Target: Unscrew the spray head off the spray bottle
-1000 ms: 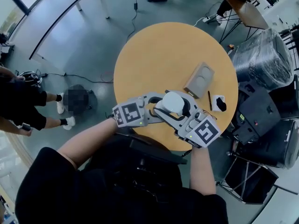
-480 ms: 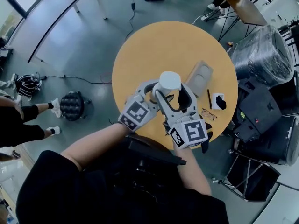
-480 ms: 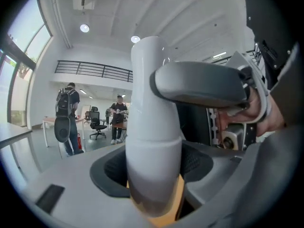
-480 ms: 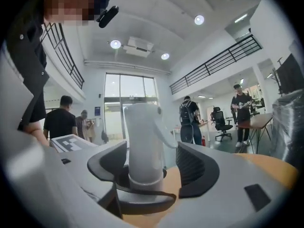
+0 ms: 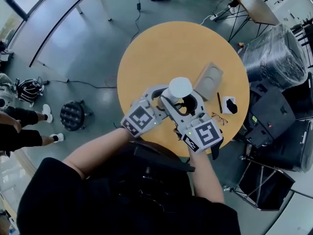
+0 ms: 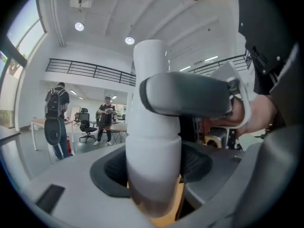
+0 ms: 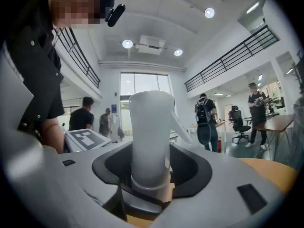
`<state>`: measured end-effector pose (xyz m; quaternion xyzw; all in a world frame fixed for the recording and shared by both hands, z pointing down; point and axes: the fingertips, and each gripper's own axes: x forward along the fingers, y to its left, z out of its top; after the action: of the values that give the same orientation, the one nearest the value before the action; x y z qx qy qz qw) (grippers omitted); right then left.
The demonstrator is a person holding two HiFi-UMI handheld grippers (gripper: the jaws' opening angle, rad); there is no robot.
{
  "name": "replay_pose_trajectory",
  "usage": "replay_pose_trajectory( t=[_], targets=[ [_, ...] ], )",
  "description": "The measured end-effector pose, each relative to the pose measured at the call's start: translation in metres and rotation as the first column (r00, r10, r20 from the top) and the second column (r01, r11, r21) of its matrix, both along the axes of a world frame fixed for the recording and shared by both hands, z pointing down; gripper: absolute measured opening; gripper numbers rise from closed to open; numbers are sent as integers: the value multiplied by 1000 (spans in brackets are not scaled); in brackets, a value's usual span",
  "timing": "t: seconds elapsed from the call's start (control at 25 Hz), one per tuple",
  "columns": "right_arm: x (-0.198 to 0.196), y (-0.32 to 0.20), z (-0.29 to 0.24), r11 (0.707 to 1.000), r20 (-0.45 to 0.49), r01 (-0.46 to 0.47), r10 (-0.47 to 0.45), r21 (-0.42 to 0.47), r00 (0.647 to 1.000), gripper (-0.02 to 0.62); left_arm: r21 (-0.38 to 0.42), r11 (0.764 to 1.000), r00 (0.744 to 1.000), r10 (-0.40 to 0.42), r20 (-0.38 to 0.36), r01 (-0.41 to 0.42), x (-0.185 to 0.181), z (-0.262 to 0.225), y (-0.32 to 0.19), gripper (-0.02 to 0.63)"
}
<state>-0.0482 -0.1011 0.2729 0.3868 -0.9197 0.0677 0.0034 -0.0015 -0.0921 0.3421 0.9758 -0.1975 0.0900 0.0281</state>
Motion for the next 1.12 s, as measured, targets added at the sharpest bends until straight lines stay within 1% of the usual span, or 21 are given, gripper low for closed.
replay_pose_trajectory(
  t=[0.08,0.12,0.2,0.28,0.32,0.36,0.44,0.48,0.52,0.56,0.64,0.72,0.8,0.92,0.96,1.04,1.08,1.12],
  targets=[
    [-3,11,-2,991,23,130,-130,-7,991,252,-10,995,995,102,-23,-102,1,-2,13,301],
    [-4,18,-3,980,29,198,-198,-7,980,253,-11,987,987,159,-33,-159,2,-3,21,301],
    [-5,35,-6,949,20,316,-316,11,949,255,4,966,965,260,-42,-260,4,-6,39,301],
    [-6,47,-10,922,9,385,-385,36,923,255,21,948,947,317,-44,-317,5,-10,51,301],
    [-6,49,-11,916,10,399,-400,45,917,255,25,944,943,328,-49,-328,6,-12,54,301],
    [-6,50,-12,916,11,399,-400,48,916,256,24,945,943,328,-55,-327,5,-13,55,301],
    [-5,45,-8,932,3,361,-361,36,933,263,16,955,953,295,-68,-295,4,-13,51,301],
    [-5,40,-5,945,-8,327,-327,23,945,281,13,964,961,267,-70,-266,3,-12,46,302],
    [-3,35,-1,957,-18,290,-290,8,957,328,11,973,970,232,-66,-232,2,-10,40,302],
    [-1,30,2,968,-22,249,-249,-4,968,352,10,981,979,195,-55,-194,0,-7,32,302],
    [8,19,3,989,-10,150,-150,-15,989,362,11,993,992,120,-28,-120,-1,-2,17,302],
    [16,10,-2,999,6,31,-31,-6,999,362,14,999,999,46,-6,-46,-2,2,3,302],
    [21,3,-10,997,14,-79,78,18,997,362,19,999,999,-32,19,32,-3,6,-8,302],
    [20,-6,-15,981,5,-188,188,39,982,362,15,992,991,-124,50,123,0,12,-18,302],
    [22,-10,-14,974,-2,-223,224,38,975,359,15,990,989,-140,55,139,3,13,-20,302],
    [27,-19,-10,958,-18,-284,285,33,958,329,21,988,987,-151,59,150,9,14,-21,302],
    [28,-22,-9,955,-21,-294,295,34,955,305,23,989,987,-148,58,146,12,14,-21,302],
    [28,-22,-9,958,-20,-285,286,37,958,271,21,990,989,-139,54,138,14,14,-20,302]
  ],
)
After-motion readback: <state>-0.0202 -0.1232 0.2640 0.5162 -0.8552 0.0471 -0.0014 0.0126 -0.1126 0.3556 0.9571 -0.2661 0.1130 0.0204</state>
